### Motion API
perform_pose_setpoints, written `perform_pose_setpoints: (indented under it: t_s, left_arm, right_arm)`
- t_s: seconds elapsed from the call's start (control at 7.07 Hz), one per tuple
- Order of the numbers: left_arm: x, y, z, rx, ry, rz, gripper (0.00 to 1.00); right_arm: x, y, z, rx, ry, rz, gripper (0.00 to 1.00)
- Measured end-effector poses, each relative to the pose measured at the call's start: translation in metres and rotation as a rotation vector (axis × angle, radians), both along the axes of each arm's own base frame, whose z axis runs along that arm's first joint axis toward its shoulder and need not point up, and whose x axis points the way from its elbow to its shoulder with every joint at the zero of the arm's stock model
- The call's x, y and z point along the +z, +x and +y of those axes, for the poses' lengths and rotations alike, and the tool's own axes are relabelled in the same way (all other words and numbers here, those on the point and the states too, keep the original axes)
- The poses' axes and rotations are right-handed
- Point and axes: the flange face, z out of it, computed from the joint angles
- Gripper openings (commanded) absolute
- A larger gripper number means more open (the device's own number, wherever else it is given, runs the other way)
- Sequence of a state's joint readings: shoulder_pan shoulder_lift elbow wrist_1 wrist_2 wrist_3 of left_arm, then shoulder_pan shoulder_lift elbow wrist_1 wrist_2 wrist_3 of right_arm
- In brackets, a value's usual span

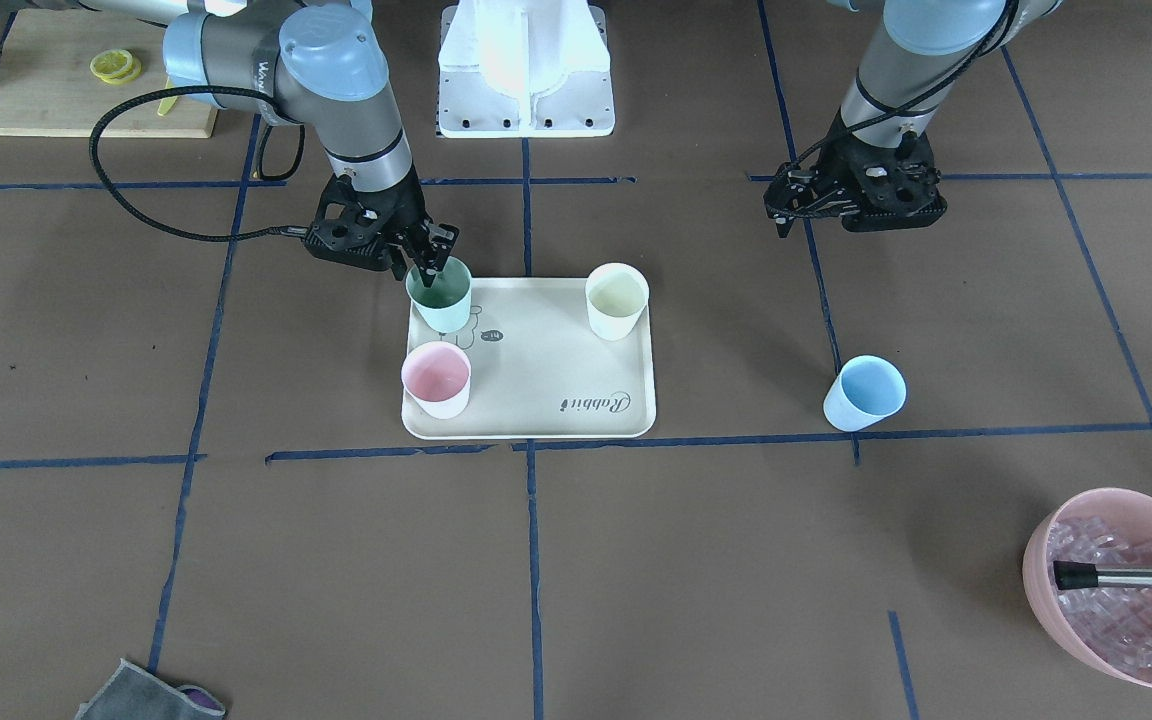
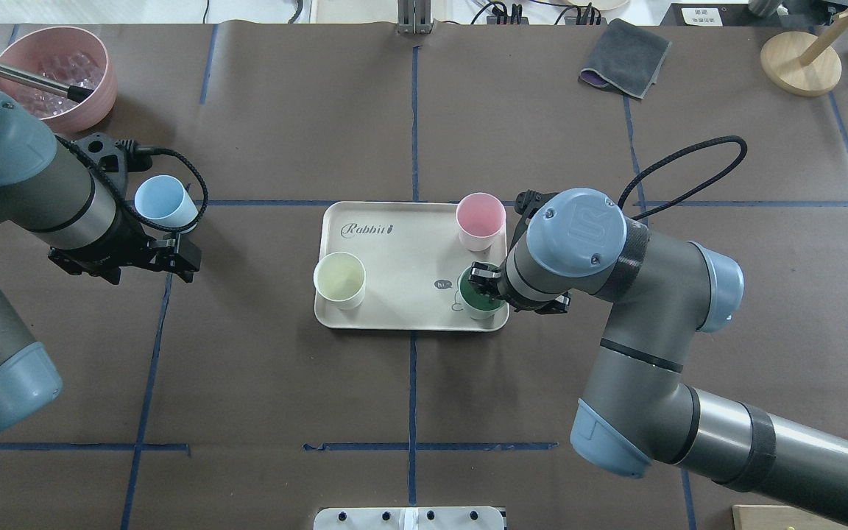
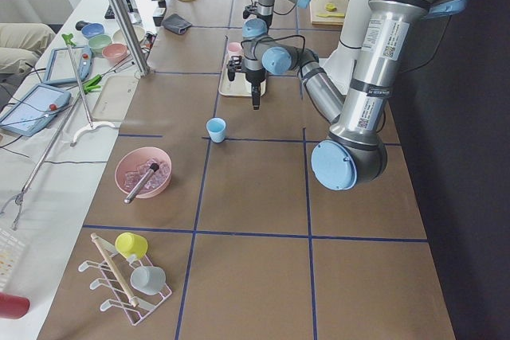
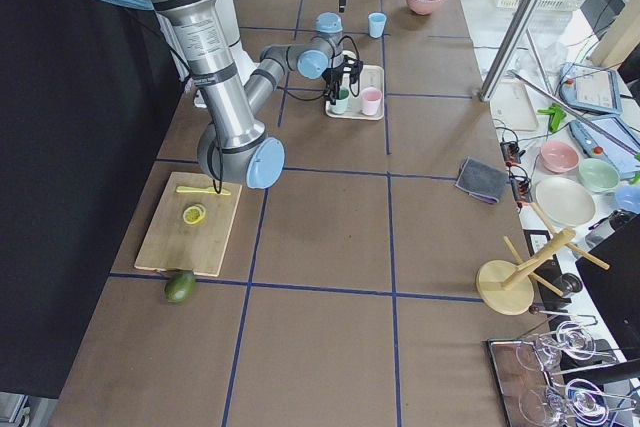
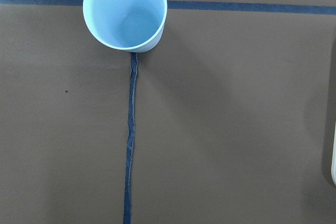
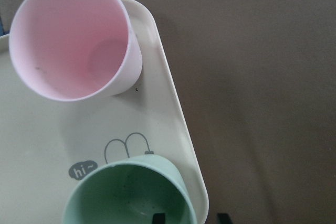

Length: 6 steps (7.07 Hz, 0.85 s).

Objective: Place all cups on tray

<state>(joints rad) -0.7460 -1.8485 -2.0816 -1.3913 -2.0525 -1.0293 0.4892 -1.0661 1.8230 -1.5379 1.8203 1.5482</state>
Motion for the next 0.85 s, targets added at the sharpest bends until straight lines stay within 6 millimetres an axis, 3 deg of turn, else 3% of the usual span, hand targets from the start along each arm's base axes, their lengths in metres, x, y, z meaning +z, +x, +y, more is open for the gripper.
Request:
perform_pose_setpoints:
  t_s: [0.28,0.42,0.57,0.85]
  left_arm:
    - [-0.001,-0.001,0.0,0.0,0.002,0.002,1.0]
    - [-0.002,-0.001,0.001,0.0,0.005,0.003,1.0]
    - [-0.002,-0.003,-0.001,-0.004,0.006,0.002,1.0]
    - [0.003,-0.022,-0.018,-0.045,0.006,-0.003,1.0]
  right_arm:
    - [0.0,0.012,-0.012,0.01,0.014,0.008,0.99]
    - [0.0,0.032,-0.028,-0.017,0.019,-0.001,0.99]
    - [0.007,0.063,-0.046,-0.064,0.039,-0.011,0.99]
    - [0.05,0.136,-0.078,-0.177,0.122,0.009,0.99]
